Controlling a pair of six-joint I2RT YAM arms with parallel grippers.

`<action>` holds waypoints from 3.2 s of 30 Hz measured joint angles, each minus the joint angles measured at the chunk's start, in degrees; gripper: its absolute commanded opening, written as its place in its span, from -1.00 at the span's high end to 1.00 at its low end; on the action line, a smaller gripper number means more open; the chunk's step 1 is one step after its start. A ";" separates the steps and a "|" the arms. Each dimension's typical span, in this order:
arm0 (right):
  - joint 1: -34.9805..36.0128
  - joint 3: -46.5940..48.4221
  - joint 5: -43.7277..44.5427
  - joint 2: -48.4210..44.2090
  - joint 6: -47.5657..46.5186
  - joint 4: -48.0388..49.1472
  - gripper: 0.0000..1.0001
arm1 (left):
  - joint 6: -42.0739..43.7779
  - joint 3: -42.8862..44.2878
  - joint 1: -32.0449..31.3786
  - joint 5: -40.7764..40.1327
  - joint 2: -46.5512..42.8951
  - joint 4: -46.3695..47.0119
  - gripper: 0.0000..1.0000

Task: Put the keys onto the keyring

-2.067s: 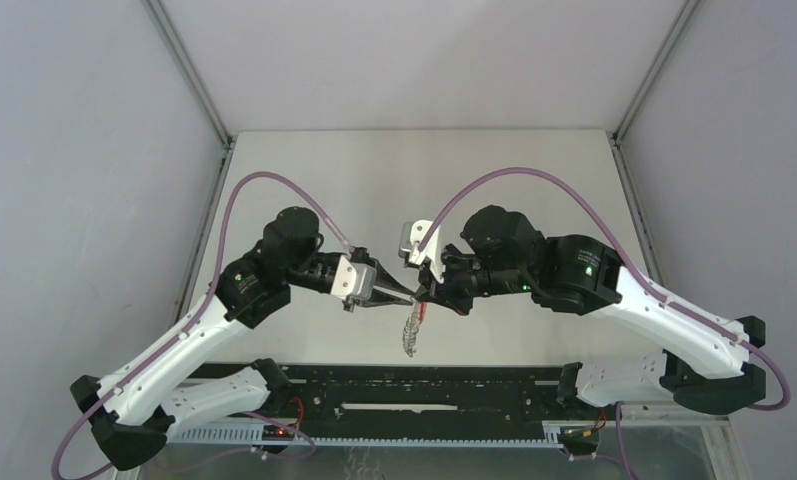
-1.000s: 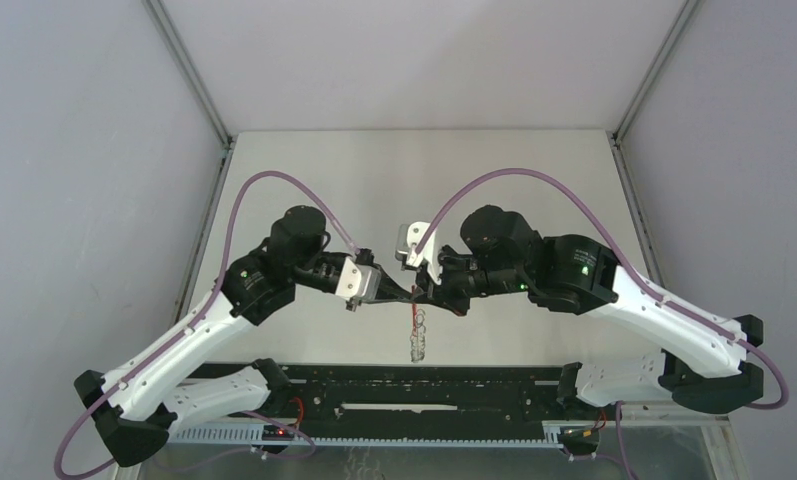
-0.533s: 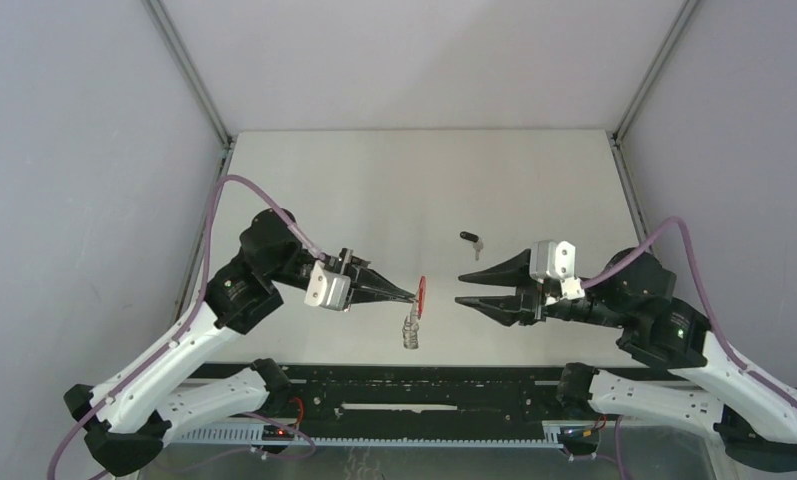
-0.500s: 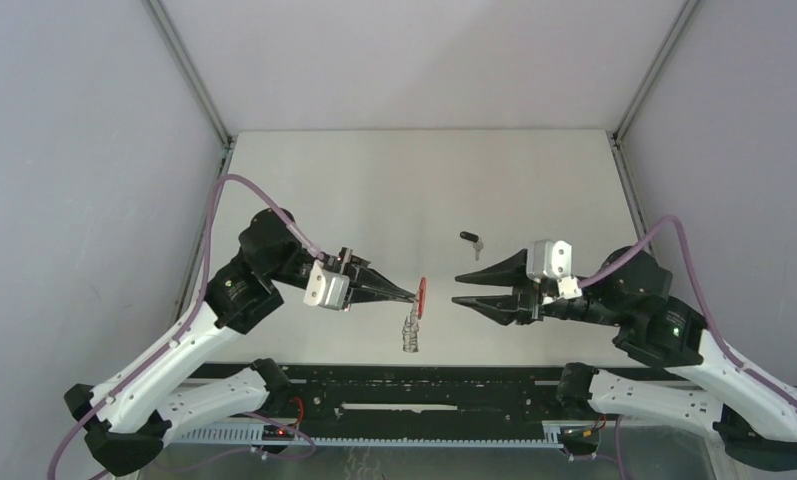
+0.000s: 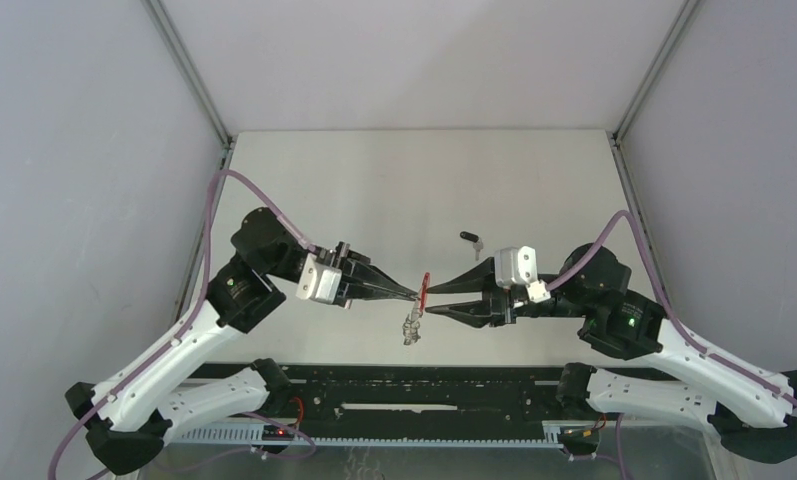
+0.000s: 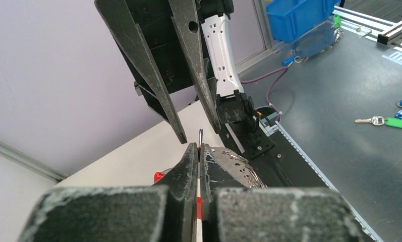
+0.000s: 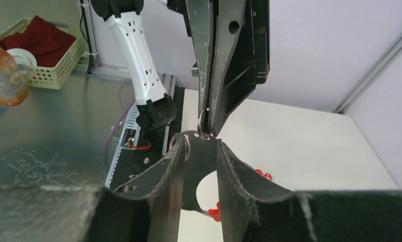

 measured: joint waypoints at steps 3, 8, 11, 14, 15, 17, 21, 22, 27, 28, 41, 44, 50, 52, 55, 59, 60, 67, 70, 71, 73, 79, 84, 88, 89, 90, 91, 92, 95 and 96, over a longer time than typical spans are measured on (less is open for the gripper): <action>0.46 0.00 0.04 0.00 0.00 1.68 0.26 | -0.87 0.00 0.00 0.02 0.26 0.52 0.99; 1.51 0.00 0.17 0.35 -0.15 3.50 0.32 | -2.01 -0.02 0.00 0.02 0.63 2.56 0.99; 1.92 0.00 0.59 0.90 -0.26 3.96 0.42 | -2.89 -0.02 0.00 0.00 0.68 3.34 0.99; 2.01 0.00 1.18 1.22 -0.46 4.02 0.58 | -3.48 -0.02 0.00 0.02 0.68 3.80 0.99; 2.01 0.00 1.38 1.27 -0.48 4.09 0.66 | -3.72 -0.02 -0.04 0.04 0.68 3.96 0.99; 2.01 0.00 1.84 1.27 -0.52 4.31 0.83 | -3.89 -0.02 -0.15 0.04 0.68 4.13 0.99; 2.01 0.00 3.13 1.09 -0.52 4.57 1.00 | -4.04 -0.31 -0.22 0.00 0.66 4.63 0.99; 2.01 0.00 3.41 1.03 -0.42 4.48 1.00 | -3.98 -0.35 -0.22 -0.04 0.66 4.61 0.99; 2.03 0.02 5.03 0.85 0.50 3.06 1.00 | -2.51 -0.44 -0.26 -1.49 0.63 2.80 0.52; 2.03 0.13 5.42 0.92 0.74 2.34 1.00 | -1.95 -0.46 -0.26 -1.97 0.66 2.21 0.43; 2.19 31.12 13.38 19.54 2.86 -36.87 1.00 | 7.17 -0.52 -0.26 -9.25 0.68 -10.60 0.40; 2.69 37.53 15.04 24.26 2.91 -45.05 1.00 | 8.70 -0.52 -0.26 -9.88 0.66 -12.87 0.42; 4.37 42.53 18.73 29.73 2.89 -55.47 1.00 | 10.82 -0.52 -0.26 -10.73 0.35 -16.35 0.47; 5.03 42.80 19.82 30.25 2.86 -57.31 1.00 | 11.23 -0.52 -0.26 -10.82 0.15 -16.87 0.49; 5.77 43.98 20.90 30.86 2.86 -59.08 1.00 | 11.39 -0.52 -0.26 -10.82 -0.02 -17.11 0.52; 6.58 46.12 21.70 31.85 2.86 -60.35 1.00 | 11.67 -0.52 -0.26 -10.71 0.02 -17.14 0.53; 6.78 46.66 21.84 32.26 2.86 -60.65 1.00 | 11.69 -0.52 -0.26 -10.62 0.04 -17.14 0.53; 7.89 49.51 22.97 35.74 2.91 -62.05 1.00 | 12.26 -0.52 -0.26 -10.23 1.42 -17.27 0.65; 8.11 49.77 23.74 36.76 3.04 -62.84 1.00 | 12.46 -0.52 -0.26 -9.73 1.66 -17.55 0.65; 8.13 49.75 23.91 36.87 3.04 -63.04 1.00 | 12.68 -0.52 -0.26 -9.51 1.64 -17.70 0.62; 8.13 49.70 24.33 36.87 3.08 -63.04 1.00 | 12.74 -0.52 -0.26 -9.35 1.62 -18.16 0.54; 7.98 41.13 24.28 31.23 3.37 -56.22 1.00 | 12.57 -0.52 -0.26 -9.20 0.92 -20.04 0.45; 6.93 31.15 22.10 21.07 4.44 -46.64 1.00 | 10.08 -0.70 0.00 -9.38 -0.04 -19.41 0.48; 6.03 25.64 19.26 13.90 5.40 -38.71 1.00 | 6.47 -1.09 0.57 -9.46 -0.24 -16.50 0.52; 5.79 24.74 18.60 12.74 5.68 -37.13 1.00 | 5.46 -1.16 0.57 -9.46 -0.17 -15.80 0.54; 5.53 24.00 17.92 11.89 5.92 -35.74 1.00 | 4.44 -1.20 0.57 -9.46 -0.13 -14.86 0.55; 5.22 23.28 17.25 11.17 6.16 -34.25 1.00 | 3.52 -1.20 0.57 -9.44 -0.09 -14.01 0.56; 4.96 22.73 16.61 10.78 6.45 -33.11 1.00 | 2.34 -1.20 0.57 -9.42 -0.07 -12.83 0.56; 4.50 20.74 14.93 10.10 7.13 -29.66 1.00 | -1.03 -1.20 0.57 -8.96 0.20 -9.18 0.57; 4.48 19.89 14.49 9.90 7.23 -28.55 1.00 | -2.23 -1.20 0.57 -8.55 0.35 -8.00 0.57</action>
